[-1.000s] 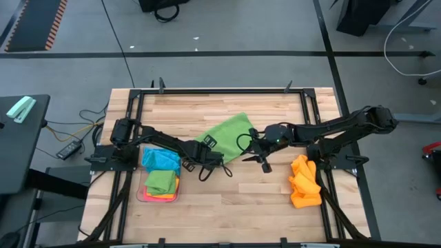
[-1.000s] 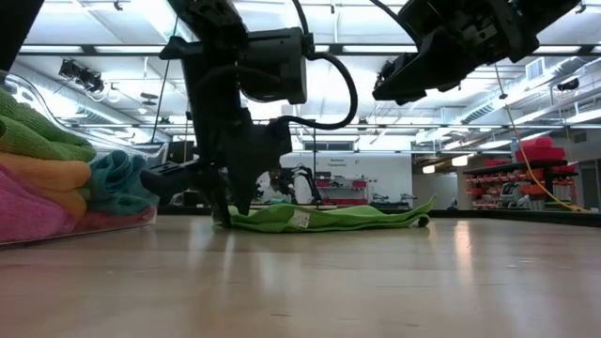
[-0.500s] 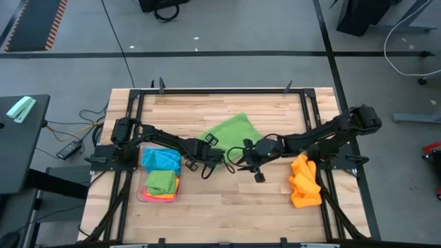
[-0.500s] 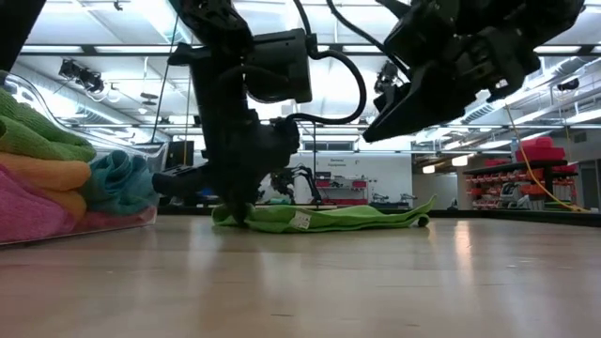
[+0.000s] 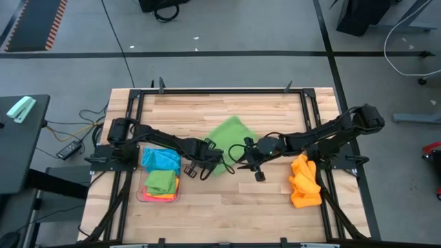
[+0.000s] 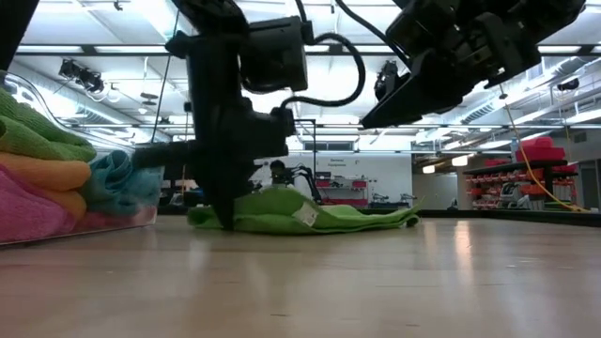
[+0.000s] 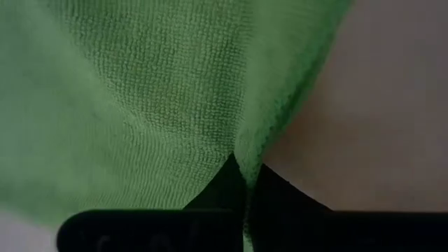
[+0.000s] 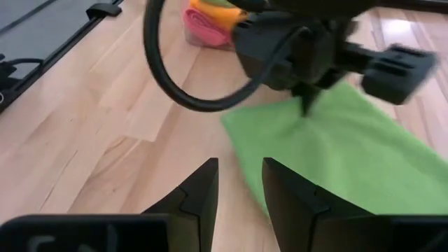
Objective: Fold microfiber towels
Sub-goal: Fold the green microfiber cloth
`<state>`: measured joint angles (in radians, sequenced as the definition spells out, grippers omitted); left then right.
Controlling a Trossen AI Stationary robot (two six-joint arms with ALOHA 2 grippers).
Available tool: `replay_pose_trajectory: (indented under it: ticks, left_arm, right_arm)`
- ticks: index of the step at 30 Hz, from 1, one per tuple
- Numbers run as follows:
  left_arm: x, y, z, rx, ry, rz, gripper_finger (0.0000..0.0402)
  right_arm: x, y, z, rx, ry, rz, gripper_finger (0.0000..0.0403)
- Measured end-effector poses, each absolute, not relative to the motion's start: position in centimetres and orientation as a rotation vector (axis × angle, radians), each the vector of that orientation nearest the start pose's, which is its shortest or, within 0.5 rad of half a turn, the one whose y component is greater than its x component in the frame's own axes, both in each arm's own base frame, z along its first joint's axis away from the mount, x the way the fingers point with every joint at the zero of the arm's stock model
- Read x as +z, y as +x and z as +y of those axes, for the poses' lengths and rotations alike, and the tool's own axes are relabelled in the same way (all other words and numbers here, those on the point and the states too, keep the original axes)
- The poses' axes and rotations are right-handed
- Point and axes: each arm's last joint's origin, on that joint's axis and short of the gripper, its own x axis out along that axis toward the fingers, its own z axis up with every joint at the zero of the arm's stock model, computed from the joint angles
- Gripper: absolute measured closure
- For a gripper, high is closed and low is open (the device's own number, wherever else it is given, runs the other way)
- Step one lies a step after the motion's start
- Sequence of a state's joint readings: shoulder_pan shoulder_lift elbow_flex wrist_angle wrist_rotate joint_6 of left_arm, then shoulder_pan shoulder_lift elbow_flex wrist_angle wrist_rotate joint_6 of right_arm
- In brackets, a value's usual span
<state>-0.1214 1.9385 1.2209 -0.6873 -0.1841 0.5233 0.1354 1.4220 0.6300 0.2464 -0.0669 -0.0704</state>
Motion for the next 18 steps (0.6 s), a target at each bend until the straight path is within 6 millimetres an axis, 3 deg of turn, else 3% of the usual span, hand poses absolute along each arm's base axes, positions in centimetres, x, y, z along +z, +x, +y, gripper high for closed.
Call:
replay_pose_trajectory:
  ticks: [11, 18]
  left_arm:
    - [17.6, 36.1, -6.6, -0.495, 0.396, 1.382, 0.0394]
    - [19.7, 36.8, -6.6, -0.532, 0.354, 1.359, 0.0388]
  right_arm:
    - [18.1, 27.5, 4.0, 0.215, -0.078, 0.556, 0.0283]
    - [18.1, 26.8, 3.9, 0.214, -0.075, 0.613, 0.0283]
